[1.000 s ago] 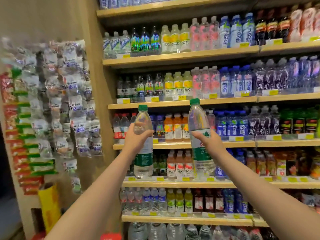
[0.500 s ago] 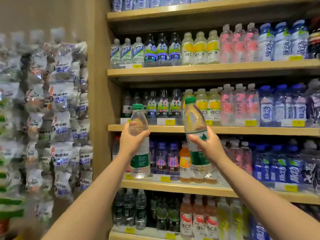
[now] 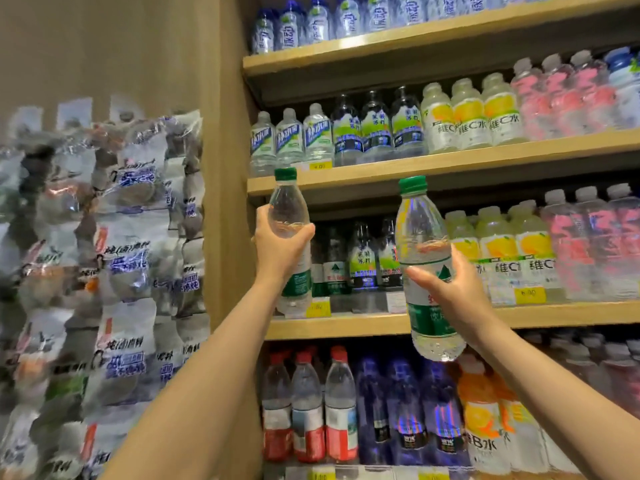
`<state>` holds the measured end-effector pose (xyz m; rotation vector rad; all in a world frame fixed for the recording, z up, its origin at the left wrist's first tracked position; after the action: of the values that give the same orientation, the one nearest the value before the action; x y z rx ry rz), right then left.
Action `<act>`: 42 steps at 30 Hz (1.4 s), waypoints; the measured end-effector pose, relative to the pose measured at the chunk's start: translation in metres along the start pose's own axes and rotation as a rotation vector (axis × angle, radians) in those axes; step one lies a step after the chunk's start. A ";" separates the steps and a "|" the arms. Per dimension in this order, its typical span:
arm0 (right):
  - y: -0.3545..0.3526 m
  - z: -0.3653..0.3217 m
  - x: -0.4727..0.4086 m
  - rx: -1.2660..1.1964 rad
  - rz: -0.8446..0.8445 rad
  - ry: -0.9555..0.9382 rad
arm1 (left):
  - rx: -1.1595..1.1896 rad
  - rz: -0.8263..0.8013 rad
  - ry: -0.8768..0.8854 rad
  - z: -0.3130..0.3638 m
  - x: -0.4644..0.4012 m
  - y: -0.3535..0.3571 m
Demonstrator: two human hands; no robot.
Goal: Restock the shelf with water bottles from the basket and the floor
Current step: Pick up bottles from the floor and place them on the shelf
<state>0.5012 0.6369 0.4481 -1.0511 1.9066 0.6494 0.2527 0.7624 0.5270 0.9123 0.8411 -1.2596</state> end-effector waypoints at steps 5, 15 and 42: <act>0.019 0.028 -0.032 0.045 0.028 -0.022 | -0.060 0.075 0.068 -0.042 -0.042 0.007; 0.052 0.082 -0.074 -0.023 -0.058 0.012 | -0.212 0.121 -0.158 -0.159 -0.046 0.025; 0.131 0.035 -0.088 -0.113 -0.155 -0.206 | -0.676 0.067 0.178 -0.146 0.033 0.003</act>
<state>0.4294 0.7677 0.5115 -1.1444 1.6105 0.7527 0.2558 0.8818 0.4374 0.4984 1.2632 -0.7537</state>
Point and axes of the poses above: each hand's wrist, its own x-axis away from the middle knuckle, its own y-axis out of the palm, z = x × y, the point moved 10 cm from there along -x, towards the middle knuckle, and after that the axes turned 7 degrees about -x, right-handed, at the moved point
